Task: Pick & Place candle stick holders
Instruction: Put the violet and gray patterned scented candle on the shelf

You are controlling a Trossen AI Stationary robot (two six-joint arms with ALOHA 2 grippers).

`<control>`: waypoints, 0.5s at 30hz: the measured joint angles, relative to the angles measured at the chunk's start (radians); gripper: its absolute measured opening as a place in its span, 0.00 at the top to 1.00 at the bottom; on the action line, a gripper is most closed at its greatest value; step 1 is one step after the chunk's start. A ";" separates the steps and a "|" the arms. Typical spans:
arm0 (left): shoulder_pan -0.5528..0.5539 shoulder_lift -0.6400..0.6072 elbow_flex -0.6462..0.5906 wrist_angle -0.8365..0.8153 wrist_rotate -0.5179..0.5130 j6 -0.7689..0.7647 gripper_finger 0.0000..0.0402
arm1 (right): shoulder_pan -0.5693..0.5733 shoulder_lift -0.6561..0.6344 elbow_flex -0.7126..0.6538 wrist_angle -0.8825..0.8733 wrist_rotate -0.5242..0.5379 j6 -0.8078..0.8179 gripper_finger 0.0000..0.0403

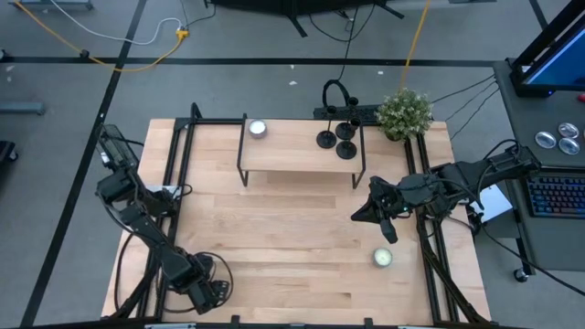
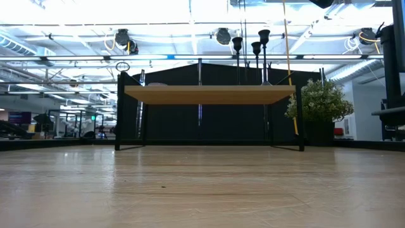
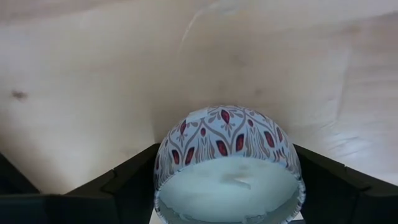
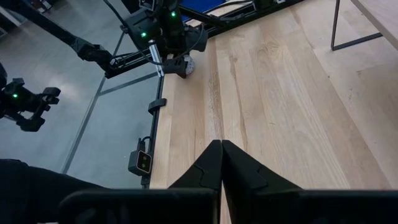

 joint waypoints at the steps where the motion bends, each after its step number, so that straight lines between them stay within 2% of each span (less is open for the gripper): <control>1: 0.010 -0.004 0.000 -0.001 0.000 0.014 0.25 | 0.000 0.000 0.000 0.000 0.000 0.000 1.00; 10: 0.115 -0.021 -0.002 -0.010 -0.020 0.155 0.23 | 0.000 0.000 0.000 0.000 0.000 0.000 1.00; 15: 0.187 -0.022 -0.002 -0.010 -0.020 0.271 0.26 | 0.000 0.000 0.000 0.000 0.000 0.000 1.00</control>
